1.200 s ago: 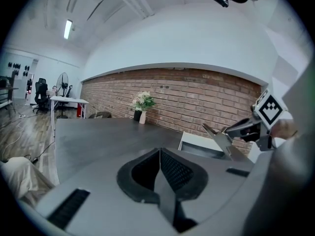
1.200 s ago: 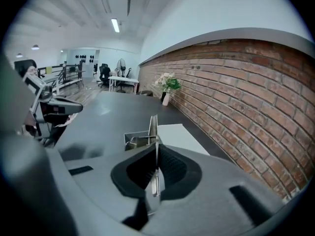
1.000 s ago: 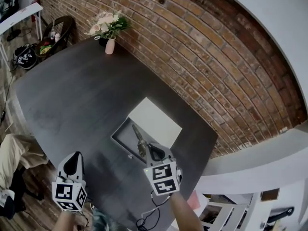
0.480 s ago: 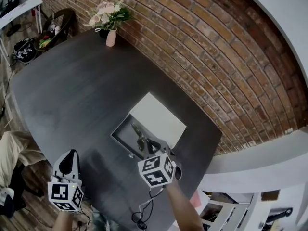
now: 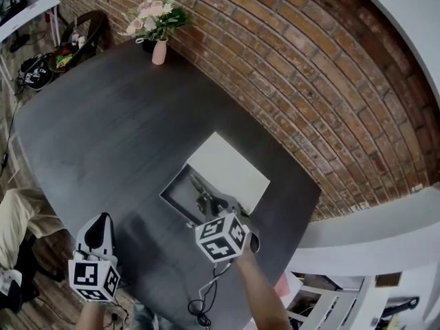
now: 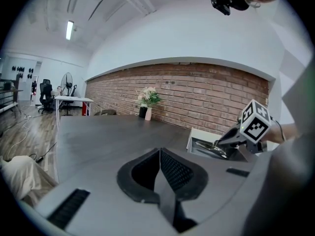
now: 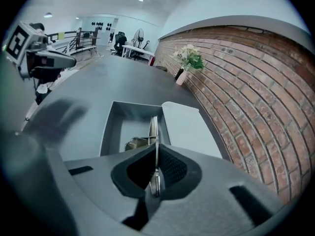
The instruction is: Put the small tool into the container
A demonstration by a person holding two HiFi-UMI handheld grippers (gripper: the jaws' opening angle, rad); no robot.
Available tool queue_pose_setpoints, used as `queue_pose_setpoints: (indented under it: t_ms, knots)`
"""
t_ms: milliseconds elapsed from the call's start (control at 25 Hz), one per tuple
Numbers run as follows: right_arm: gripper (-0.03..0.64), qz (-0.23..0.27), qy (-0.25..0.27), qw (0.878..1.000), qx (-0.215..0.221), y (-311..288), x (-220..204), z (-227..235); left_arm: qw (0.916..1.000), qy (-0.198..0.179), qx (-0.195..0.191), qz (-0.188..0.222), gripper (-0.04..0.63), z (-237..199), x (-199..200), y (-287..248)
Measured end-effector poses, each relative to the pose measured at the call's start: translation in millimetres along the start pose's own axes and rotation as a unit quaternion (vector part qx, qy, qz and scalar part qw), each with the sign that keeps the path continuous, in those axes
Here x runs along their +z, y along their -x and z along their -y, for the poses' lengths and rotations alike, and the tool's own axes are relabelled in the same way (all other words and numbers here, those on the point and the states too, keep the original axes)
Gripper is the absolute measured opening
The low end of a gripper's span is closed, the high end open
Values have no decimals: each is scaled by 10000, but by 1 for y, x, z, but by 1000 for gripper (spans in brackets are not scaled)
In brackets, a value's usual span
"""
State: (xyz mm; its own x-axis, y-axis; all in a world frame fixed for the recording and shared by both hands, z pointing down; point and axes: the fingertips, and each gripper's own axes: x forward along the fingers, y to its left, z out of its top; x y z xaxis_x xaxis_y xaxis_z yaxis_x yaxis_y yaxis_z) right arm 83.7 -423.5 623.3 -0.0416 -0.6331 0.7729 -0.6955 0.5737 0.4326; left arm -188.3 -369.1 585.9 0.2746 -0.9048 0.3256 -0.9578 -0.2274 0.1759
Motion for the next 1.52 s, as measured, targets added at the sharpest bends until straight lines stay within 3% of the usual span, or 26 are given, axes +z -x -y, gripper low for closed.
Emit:
queue_pose_setpoints:
  t_ms: [720,1240,1520]
  knots:
    - [8,-665,656,9955,-176,-23,-1,-9,9999,37,17,-150,9,-1,-15,0]
    - [11,-880,684,9934,-263,-28,3,-10,9997,86,-30,-208,9,-1,-20,-8]
    - [42,-886,515,9947,64,-31,0,-23,9997,106,-69,-229,9,0,-22,-9]
